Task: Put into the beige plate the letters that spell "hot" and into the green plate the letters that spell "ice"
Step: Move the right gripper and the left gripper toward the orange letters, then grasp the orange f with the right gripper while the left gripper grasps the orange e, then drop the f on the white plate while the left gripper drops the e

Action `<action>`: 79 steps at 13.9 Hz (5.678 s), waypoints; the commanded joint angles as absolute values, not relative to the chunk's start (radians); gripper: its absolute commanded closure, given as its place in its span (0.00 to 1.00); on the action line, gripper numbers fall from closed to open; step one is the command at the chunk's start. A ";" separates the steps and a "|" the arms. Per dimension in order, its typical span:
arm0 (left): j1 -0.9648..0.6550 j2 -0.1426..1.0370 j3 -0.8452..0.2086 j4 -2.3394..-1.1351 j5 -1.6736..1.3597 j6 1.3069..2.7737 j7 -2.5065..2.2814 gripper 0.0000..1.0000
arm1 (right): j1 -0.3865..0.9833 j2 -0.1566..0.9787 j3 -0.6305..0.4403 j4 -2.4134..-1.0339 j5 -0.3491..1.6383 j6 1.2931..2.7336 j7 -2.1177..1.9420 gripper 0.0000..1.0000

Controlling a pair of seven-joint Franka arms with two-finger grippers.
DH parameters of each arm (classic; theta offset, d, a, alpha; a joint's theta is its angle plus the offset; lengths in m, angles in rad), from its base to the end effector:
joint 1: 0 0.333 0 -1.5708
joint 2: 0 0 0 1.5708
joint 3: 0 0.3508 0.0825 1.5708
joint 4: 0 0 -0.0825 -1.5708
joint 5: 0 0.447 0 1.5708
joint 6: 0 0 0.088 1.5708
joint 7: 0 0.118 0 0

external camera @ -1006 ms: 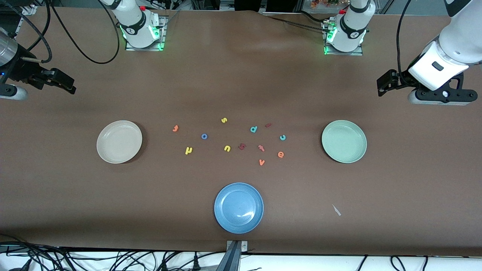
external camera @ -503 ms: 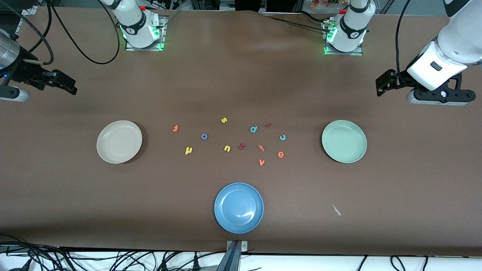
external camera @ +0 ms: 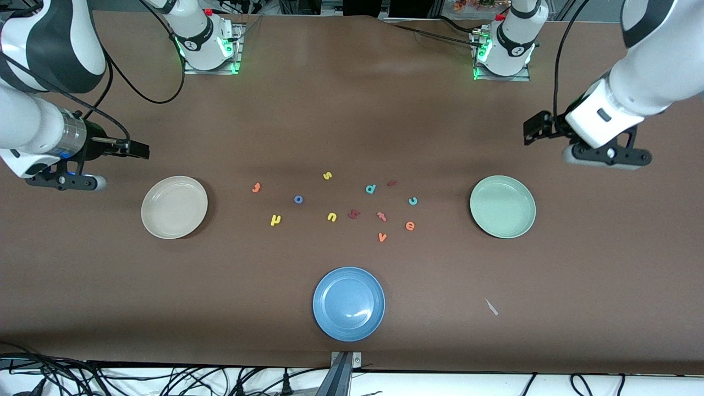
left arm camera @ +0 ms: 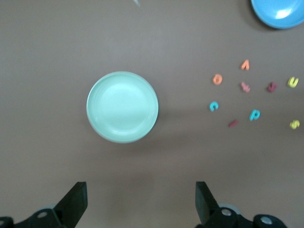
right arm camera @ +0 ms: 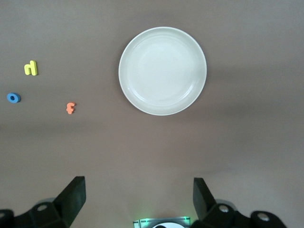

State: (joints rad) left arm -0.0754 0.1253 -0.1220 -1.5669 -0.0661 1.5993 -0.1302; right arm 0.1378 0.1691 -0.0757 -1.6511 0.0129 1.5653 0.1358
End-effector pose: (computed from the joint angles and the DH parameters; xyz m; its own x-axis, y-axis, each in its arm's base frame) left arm 0.6425 -0.1319 0.5738 0.9927 -0.0651 -0.1016 -0.0584 -0.9960 0.0681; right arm 0.6477 0.0446 0.4984 0.9653 -0.0777 -0.2493 -0.0714 -0.9969 0.0343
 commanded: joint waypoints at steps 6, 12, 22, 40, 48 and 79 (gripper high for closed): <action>-0.098 0.419 -0.118 -1.339 -0.087 1.814 -0.114 0.00 | 0.314 0.301 -0.075 -1.738 0.170 1.874 0.410 0.00; -0.199 0.483 -0.117 -1.399 -0.075 1.924 -0.126 0.00 | 0.399 0.327 -0.058 -2.056 0.170 2.371 0.535 0.00; -0.307 0.649 -0.115 -1.442 -0.075 1.925 -0.380 0.00 | 0.474 0.448 -0.032 -2.187 0.170 2.681 0.773 0.04; -0.403 0.859 -0.110 -1.405 0.071 2.223 -0.086 0.42 | 0.451 0.456 -0.043 -2.187 0.172 2.640 0.753 0.84; -0.403 0.862 -0.110 -1.425 0.071 2.223 -0.086 0.44 | 0.440 0.419 -0.138 -2.028 0.170 2.301 0.611 1.00; -0.080 0.580 -0.098 -1.809 0.187 2.109 0.245 0.00 | 0.724 0.644 -0.376 -1.792 0.434 2.381 0.544 0.00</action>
